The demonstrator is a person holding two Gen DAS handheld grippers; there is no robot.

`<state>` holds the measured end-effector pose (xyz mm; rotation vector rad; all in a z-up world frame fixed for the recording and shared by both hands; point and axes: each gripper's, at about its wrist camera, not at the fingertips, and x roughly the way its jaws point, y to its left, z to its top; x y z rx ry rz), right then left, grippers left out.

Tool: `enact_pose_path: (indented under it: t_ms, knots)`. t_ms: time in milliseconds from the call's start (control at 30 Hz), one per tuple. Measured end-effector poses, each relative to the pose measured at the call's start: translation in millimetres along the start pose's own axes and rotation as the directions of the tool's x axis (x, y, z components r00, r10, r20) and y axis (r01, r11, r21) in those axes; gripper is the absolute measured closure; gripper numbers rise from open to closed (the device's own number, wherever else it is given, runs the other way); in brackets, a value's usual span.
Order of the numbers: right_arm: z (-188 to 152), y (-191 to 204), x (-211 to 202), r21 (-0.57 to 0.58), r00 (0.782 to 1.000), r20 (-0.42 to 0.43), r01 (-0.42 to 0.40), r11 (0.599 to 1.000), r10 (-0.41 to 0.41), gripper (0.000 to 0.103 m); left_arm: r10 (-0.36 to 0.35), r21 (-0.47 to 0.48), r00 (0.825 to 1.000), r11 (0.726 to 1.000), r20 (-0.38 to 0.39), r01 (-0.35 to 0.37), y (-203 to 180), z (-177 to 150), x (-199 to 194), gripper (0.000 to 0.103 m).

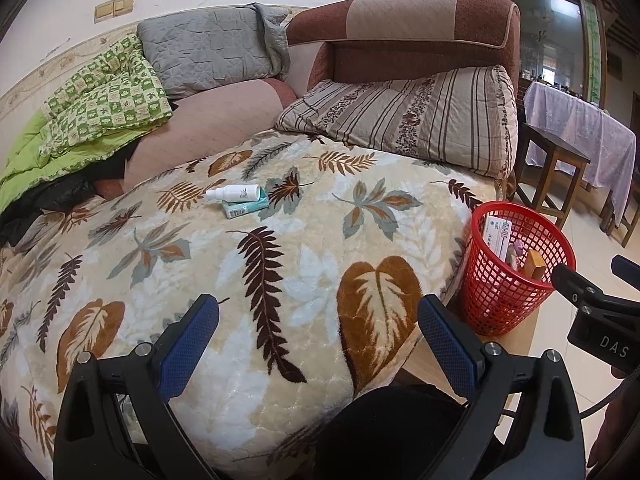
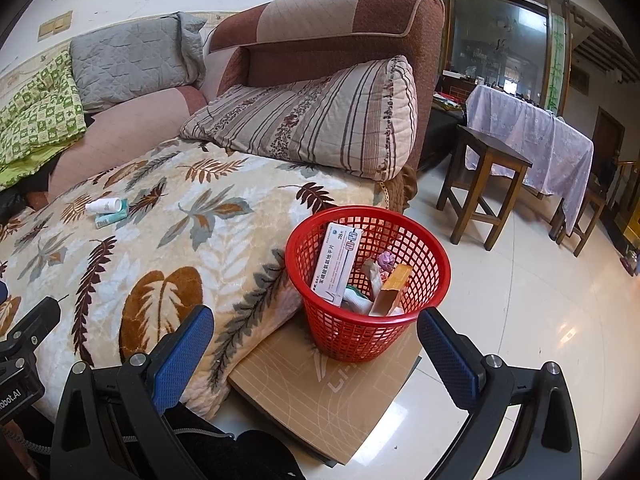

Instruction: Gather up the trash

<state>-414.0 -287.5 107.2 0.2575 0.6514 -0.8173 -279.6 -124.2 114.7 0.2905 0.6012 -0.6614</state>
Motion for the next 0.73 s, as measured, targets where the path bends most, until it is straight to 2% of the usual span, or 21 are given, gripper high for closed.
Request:
enact_pose_path:
  t_ms: [433,533,633,700,733]
  knots:
    - [-0.3,-0.3,6.3,-0.01,1.0,-0.014,-0.005,1.0,0.005,0.0,-0.009,-0.008,1.0,1.0,-0.012,0.009,1.1,-0.5,1.7,0.004]
    - [7.4,5.6,16.5,-0.031,0.999,-0.025,-0.023,0.999,0.022,0.0,-0.002,-0.037,1.0,0.999,-0.031,0.001,13.9,2.9,8.9,0.004]
    - [24.0,19.6,36.2,-0.078,0.998,-0.023,-0.057,0.995,0.055,0.0,0.004,-0.145,0.997,0.989,-0.077,-0.015,52.1,7.8,26.2,0.004]
    - [40.0,38.9,54.0,-0.139,0.996,-0.035,-0.092,0.986,0.088,0.0,0.031,-0.254,0.992,0.965,-0.12,-0.061,90.0,7.3,42.2,0.004]
    - [47.4,51.5,63.7,-0.179,0.992,-0.044,-0.123,0.976,0.117,0.0,0.043,-0.321,0.985,0.942,-0.167,-0.095,116.9,4.9,55.6,0.004]
